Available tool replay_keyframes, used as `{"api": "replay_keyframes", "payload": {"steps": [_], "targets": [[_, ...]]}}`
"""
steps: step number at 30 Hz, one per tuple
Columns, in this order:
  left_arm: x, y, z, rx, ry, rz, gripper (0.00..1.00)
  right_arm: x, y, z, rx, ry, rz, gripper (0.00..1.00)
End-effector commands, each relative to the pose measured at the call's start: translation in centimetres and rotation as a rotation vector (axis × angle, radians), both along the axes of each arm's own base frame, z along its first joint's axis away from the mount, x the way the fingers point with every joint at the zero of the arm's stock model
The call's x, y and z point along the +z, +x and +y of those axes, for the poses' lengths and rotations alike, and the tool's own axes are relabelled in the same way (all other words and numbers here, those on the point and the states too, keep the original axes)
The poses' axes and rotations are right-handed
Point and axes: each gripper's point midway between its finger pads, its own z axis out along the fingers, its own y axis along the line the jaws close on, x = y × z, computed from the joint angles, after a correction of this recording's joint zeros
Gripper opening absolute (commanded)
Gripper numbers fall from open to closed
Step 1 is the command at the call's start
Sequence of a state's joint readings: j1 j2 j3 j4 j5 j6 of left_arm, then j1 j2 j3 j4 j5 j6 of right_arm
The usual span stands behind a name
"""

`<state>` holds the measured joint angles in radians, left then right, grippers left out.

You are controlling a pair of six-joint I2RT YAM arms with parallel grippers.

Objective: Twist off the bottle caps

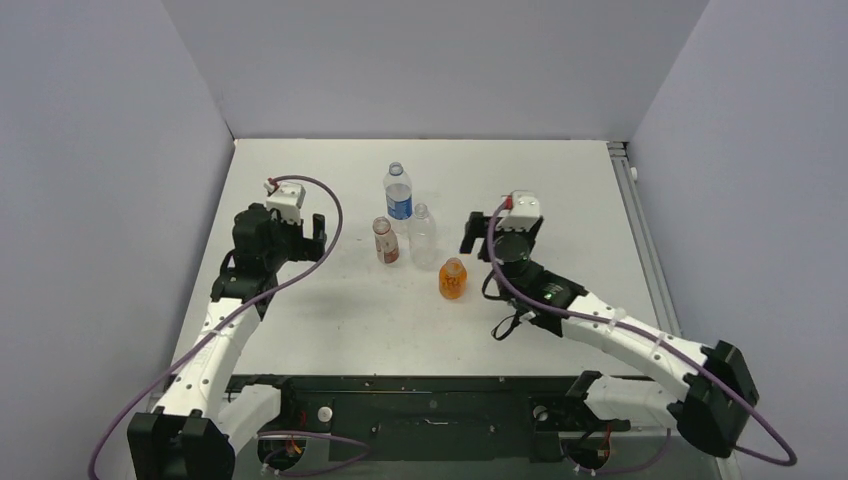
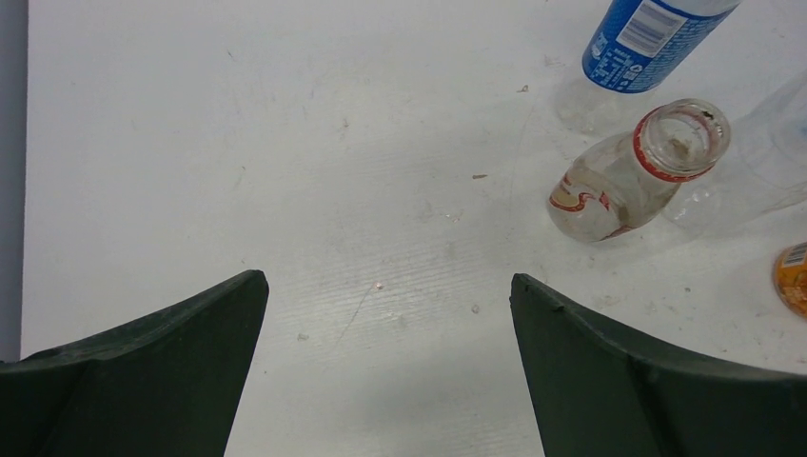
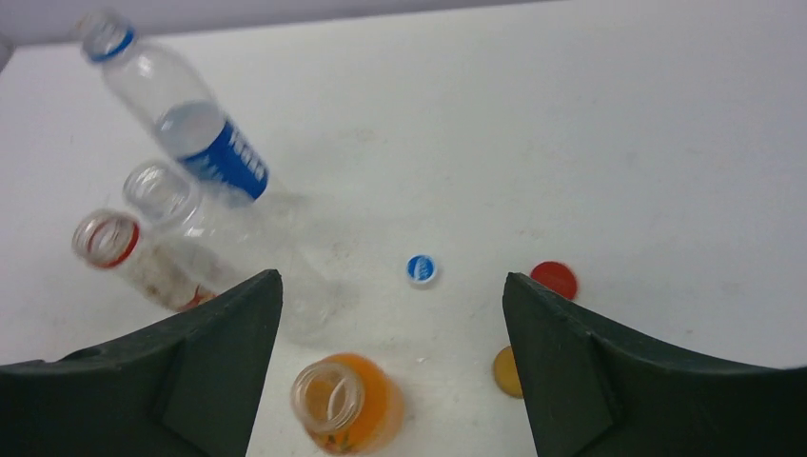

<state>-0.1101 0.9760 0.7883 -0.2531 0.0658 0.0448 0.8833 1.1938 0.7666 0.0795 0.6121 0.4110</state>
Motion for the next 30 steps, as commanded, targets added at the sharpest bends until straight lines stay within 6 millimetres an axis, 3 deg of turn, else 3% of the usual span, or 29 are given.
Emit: {"api": "replay_keyframes", "payload": {"steps": [1,2,3,4,5,6,9,11,12,13,14,15,16,17,18,23,30], "targets": [[0.0,2.1,0.6,0.011,-0.029,-0.118,0.97,5.0,1.8,-8.3,-0.241,0.076,-0.081,0.81],[-1.1,2.5,0.8,0.018,-0.027,-0.12,0.97,5.1,2.2,-12.3,-0.366,0.079,-0.096,0.81],[-1.7,2.7,1.3,0.033,-0.026,-0.115,0.97,5.2,2.3,-14.4,-0.438,0.097,-0.107,0.81],[-2.6,2.9,1.7,0.047,-0.029,-0.105,0.97,5.0,2.0,-18.8,-0.596,0.091,-0.131,0.82],[-3.4,2.9,2.0,0.057,-0.037,-0.094,0.97,5.1,1.9,-20.7,-0.667,0.1,-0.149,0.82],[-3.8,3.4,2.3,0.063,-0.047,-0.096,0.97,4.8,1.4,-23.9,-0.783,0.1,-0.178,0.82],[-5.4,4.2,3.4,0.094,-0.059,-0.092,0.97,3.1,0.5,-29.1,-0.954,0.045,-0.179,0.82],[-6.8,5.0,3.7,0.099,-0.065,-0.089,0.97,0.4,1.0,-30.4,-0.985,0.0,-0.111,0.82],[-6.4,5.5,4.0,0.102,-0.066,-0.123,0.97,0.0,1.3,-30.6,-0.987,-0.009,-0.106,0.83],[-7.7,5.5,4.1,0.108,-0.065,-0.107,0.97,-1.8,1.3,-30.9,-0.988,-0.041,-0.067,0.83],[-7.0,6.1,4.3,0.12,-0.077,-0.166,0.97,-2.1,1.6,-31.0,-0.985,-0.047,-0.076,0.83],[-8.7,5.8,4.6,0.155,-0.102,-0.149,0.97,-3.2,2.0,-31.2,-0.976,-0.052,-0.069,0.83],[-7.7,6.4,4.9,0.17,-0.122,-0.212,0.97,-3.8,2.1,-31.2,-0.965,-0.063,-0.063,0.83],[-9.3,5.9,5.1,0.197,-0.149,-0.191,0.97,-4.4,2.4,-31.2,-0.95,-0.056,-0.073,0.83],[-8.4,6.3,5.4,0.211,-0.167,-0.25,0.97,-4.5,2.6,-31.1,-0.939,-0.058,-0.079,0.83],[-9.9,5.9,4.9,0.186,-0.156,-0.257,0.97,-5.6,3.7,-30.6,-0.858,-0.086,-0.105,0.84],[-10.2,4.9,5.1,0.203,-0.139,-0.292,0.96,-7.4,3.5,-30.7,-0.859,-0.082,-0.146,0.84]]}}
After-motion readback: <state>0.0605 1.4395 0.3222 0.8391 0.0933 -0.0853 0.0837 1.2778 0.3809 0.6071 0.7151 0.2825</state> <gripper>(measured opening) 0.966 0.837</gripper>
